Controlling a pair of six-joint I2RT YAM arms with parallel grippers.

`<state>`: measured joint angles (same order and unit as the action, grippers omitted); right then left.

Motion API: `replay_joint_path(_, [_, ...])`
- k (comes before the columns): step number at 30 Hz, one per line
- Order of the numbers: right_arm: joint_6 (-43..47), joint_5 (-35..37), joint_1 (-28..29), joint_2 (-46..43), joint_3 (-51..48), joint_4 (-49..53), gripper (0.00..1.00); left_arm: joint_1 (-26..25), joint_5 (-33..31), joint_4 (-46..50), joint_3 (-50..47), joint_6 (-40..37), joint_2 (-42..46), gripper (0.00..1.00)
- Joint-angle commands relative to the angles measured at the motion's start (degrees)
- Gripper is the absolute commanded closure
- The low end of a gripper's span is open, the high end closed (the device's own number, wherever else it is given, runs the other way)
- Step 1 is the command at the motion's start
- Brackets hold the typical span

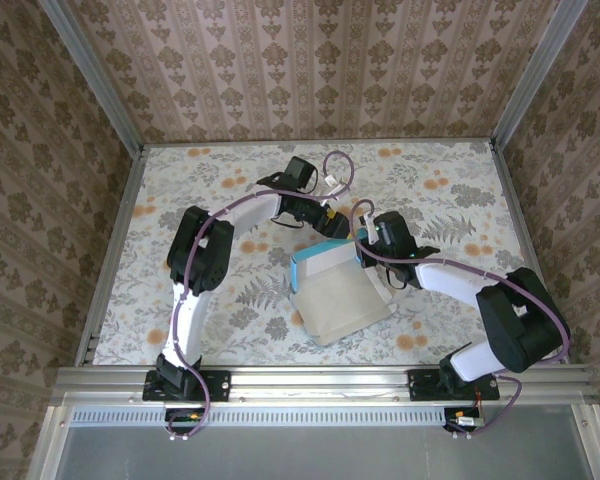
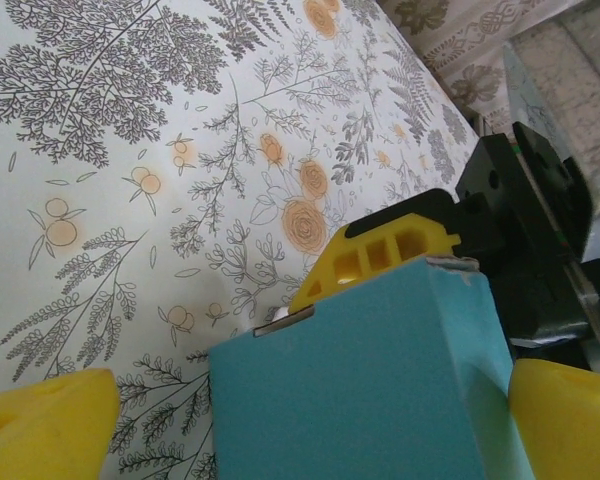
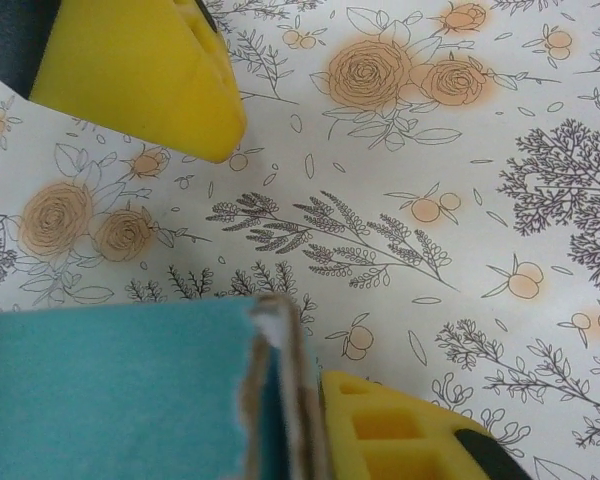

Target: Fold the paper box

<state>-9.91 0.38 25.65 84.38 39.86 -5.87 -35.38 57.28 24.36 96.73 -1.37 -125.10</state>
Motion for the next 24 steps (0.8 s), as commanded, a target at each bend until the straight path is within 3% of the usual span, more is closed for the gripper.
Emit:
replay_joint_path(1, [0.28,4.65,0.87,1.48,1.60,1.00,0.89,0.22,2.67,2.29,1.35,-1.80,-1.07,0.00])
replay_joint_path(12, [1.65,13.40,4.51,2.15,3.07,3.10,0.90,0.31,2.53,1.60,-0.93,-1.61,0.79,0.00])
replay_joint_path(19, [-0.73,4.16,4.59,-3.26,1.75,3.68,0.74,1.57,-1.18,-0.55,-3.28,1.01,5.56,0.00])
replay_joint_path(24, [-2.69,1.55,4.60,-9.10,-0.58,4.66,0.63,1.81,-3.14,-0.26,-5.38,1.12,8.69,0.00])
